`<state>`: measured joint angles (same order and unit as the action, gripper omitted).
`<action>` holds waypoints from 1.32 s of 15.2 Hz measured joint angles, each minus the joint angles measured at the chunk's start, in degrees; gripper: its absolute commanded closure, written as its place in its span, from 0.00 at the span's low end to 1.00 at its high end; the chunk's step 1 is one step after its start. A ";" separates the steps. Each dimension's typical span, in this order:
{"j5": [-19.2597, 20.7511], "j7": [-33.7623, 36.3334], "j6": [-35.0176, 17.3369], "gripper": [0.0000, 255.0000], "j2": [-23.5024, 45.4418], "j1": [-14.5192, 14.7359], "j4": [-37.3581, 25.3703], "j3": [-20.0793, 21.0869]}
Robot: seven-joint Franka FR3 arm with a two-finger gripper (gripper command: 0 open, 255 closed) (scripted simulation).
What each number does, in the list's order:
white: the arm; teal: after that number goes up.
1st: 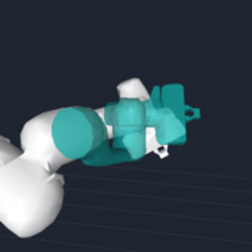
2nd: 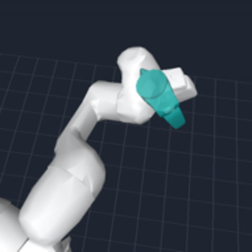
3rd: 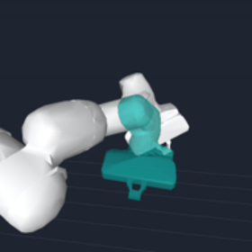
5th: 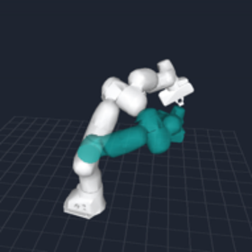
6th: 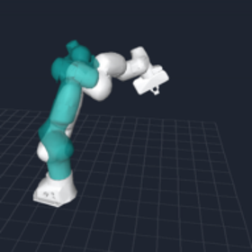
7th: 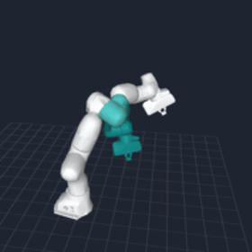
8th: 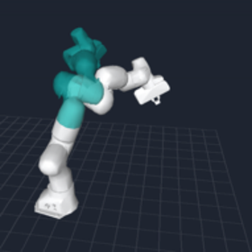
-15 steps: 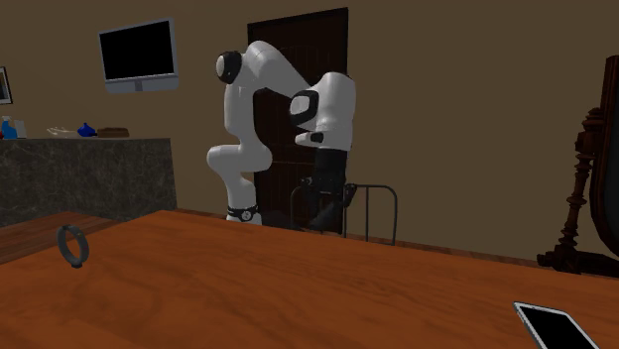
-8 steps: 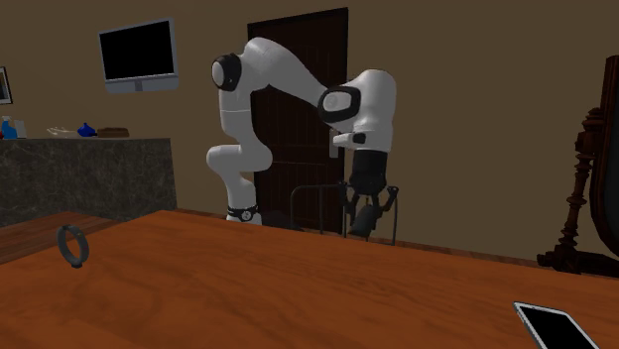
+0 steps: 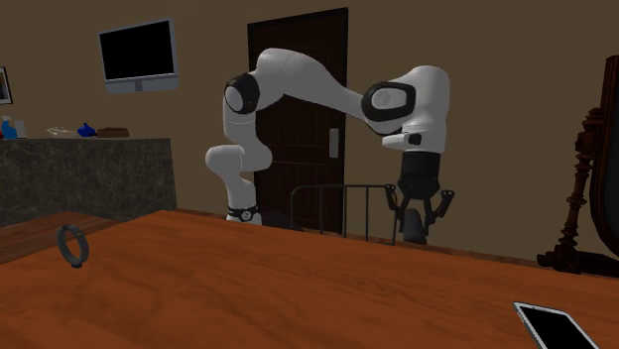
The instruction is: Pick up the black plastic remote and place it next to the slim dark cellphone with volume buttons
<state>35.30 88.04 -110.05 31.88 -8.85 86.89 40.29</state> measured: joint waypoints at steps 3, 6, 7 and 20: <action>2.19 -0.24 5.04 1.00 7.02 5.92 -11.84 -1.69; 3.19 0.14 5.70 1.00 9.92 8.05 -15.19 -2.52; 3.47 0.31 5.64 1.00 10.64 8.52 -15.81 -2.75; 5.66 2.92 -0.57 1.00 13.71 8.32 -11.81 -4.19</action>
<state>40.96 90.97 -110.62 45.59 -0.52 75.08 36.10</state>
